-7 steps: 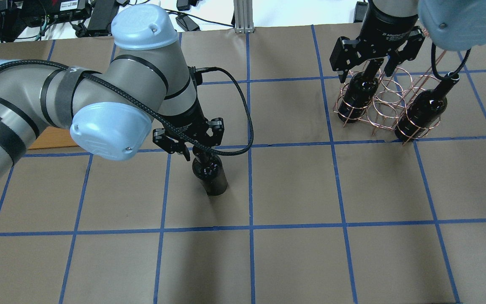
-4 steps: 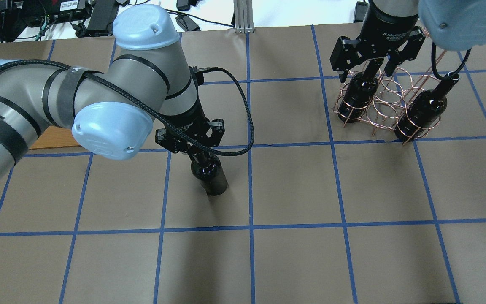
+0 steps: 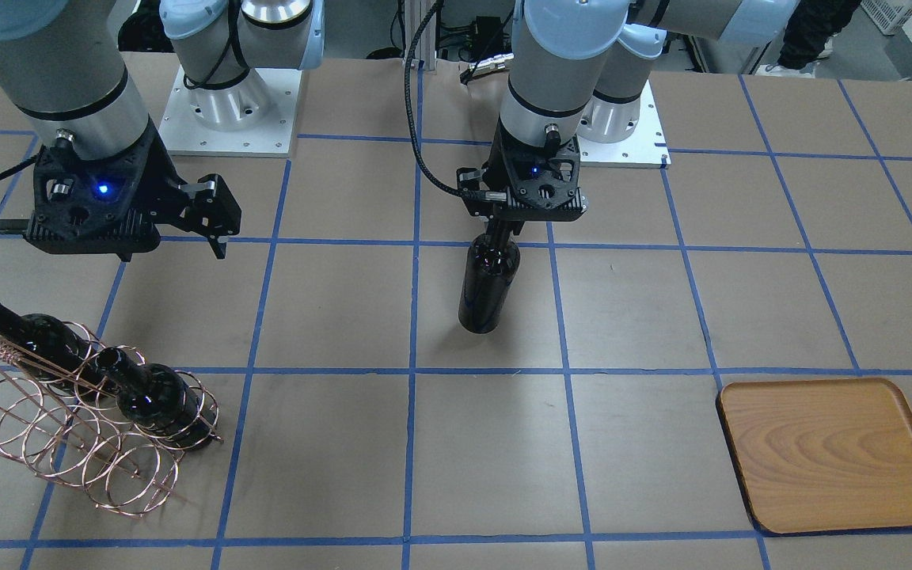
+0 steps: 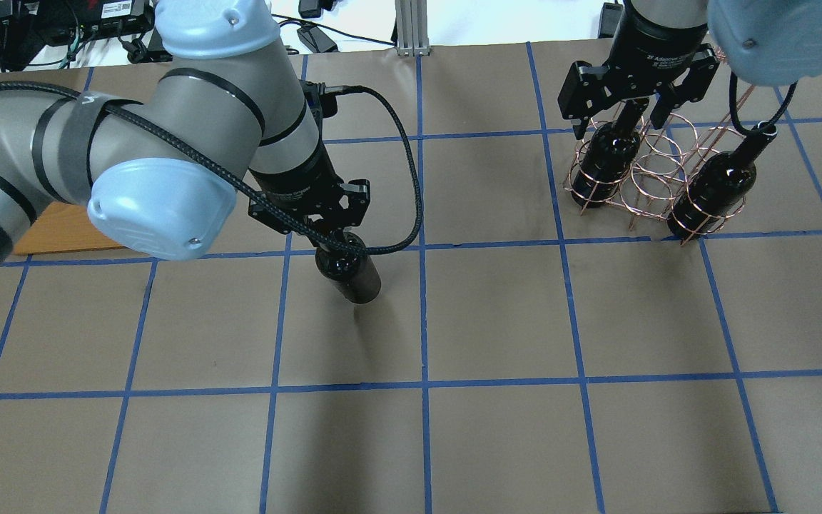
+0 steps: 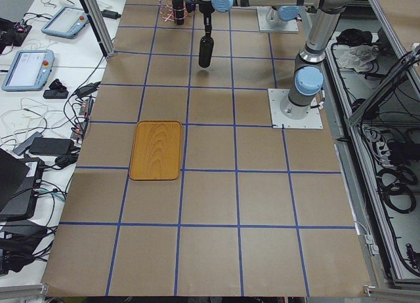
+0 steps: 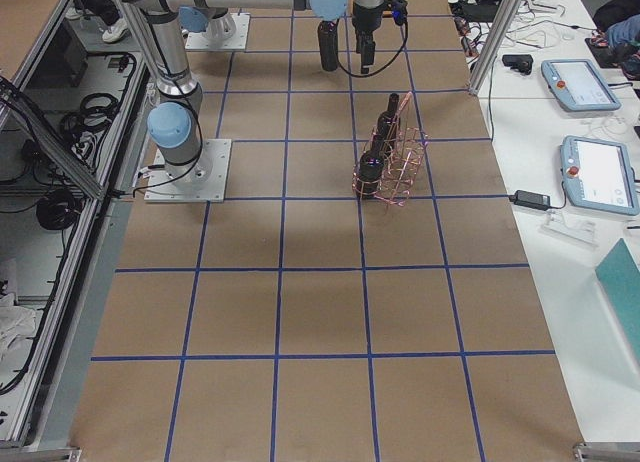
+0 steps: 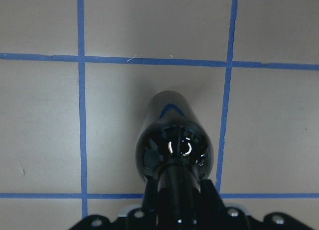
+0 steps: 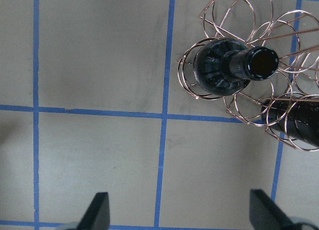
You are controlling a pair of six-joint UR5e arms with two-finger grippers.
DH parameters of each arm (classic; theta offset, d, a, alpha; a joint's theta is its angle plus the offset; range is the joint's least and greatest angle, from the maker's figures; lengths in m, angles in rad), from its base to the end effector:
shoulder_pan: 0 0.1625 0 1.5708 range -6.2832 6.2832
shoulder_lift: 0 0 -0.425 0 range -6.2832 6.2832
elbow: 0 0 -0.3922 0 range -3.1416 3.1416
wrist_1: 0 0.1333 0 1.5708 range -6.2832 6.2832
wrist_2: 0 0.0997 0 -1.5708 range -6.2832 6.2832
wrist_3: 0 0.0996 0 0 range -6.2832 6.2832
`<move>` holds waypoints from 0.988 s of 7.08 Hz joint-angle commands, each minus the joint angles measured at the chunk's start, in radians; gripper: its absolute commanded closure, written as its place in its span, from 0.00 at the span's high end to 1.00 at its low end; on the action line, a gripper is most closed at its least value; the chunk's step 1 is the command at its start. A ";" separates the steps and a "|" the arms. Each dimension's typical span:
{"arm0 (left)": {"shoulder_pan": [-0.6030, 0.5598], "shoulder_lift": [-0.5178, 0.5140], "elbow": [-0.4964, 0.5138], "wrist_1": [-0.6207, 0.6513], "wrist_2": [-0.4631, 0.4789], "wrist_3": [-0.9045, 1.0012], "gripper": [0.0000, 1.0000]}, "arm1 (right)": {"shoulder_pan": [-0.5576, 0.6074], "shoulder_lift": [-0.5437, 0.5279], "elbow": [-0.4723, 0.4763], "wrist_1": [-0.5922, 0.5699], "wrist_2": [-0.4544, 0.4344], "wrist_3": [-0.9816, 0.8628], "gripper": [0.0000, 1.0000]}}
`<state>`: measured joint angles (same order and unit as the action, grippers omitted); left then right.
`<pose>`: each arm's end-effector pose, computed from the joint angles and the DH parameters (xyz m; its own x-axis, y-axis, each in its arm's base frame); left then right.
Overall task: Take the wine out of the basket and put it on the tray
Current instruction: 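Lift the bottle with the left gripper and carry it over the wooden tray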
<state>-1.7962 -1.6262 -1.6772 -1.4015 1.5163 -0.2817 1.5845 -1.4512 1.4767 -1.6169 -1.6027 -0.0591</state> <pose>-0.2494 -0.4671 0.4250 -0.9969 -0.0562 0.0544 -0.0558 0.9984 0.0080 0.1376 -0.5427 0.4770 -0.9969 -0.0721 0.0331 -0.0727 0.9972 -0.0187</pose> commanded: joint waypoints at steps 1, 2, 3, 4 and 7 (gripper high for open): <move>0.102 0.003 0.065 -0.013 0.001 0.091 0.00 | 0.000 0.000 0.002 0.000 0.000 0.002 1.00; 0.176 0.003 0.071 -0.025 0.002 0.189 0.00 | 0.000 0.000 0.002 -0.001 0.000 0.002 1.00; 0.249 0.003 0.083 -0.037 0.002 0.261 0.00 | 0.000 0.000 0.002 -0.003 0.000 0.001 1.00; 0.332 -0.007 0.130 -0.084 0.004 0.335 0.00 | 0.002 -0.002 0.002 -0.003 0.000 0.011 1.00; 0.535 -0.096 0.261 -0.159 0.085 0.582 0.00 | 0.002 -0.002 0.002 -0.038 -0.002 0.004 1.00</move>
<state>-1.3289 -1.6889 -1.4485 -1.5530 1.5535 0.2076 1.5856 -1.4532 1.4788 -1.6366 -1.6111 -0.0490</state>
